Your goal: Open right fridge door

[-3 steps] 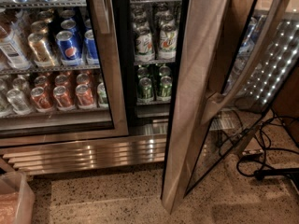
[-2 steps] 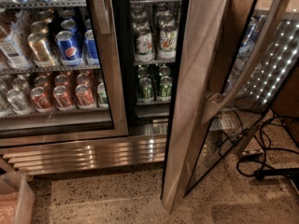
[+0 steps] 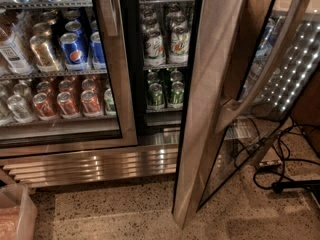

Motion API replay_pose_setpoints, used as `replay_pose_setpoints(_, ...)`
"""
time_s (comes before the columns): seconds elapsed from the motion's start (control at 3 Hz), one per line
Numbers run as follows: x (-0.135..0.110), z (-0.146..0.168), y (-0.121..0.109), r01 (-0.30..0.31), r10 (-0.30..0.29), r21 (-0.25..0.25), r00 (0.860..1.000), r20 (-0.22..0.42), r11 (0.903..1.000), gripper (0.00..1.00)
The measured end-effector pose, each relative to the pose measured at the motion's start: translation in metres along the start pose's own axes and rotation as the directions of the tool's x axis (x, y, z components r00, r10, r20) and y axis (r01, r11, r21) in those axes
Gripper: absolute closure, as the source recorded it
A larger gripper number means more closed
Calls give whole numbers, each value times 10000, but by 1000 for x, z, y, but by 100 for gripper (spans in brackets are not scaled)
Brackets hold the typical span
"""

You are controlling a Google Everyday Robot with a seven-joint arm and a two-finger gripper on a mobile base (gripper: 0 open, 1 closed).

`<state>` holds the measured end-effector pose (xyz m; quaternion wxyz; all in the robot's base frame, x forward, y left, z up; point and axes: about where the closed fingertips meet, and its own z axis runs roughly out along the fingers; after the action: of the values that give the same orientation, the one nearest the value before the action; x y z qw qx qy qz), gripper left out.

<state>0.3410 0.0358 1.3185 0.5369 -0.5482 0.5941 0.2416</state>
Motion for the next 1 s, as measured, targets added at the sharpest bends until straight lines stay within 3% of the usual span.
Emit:
replay_pose_setpoints(0.33,0,0,0,0,0,0,10000,0,10000,100)
replay_pose_setpoints(1.0,0,0,0,0,0,-1,10000,-1,10000,100)
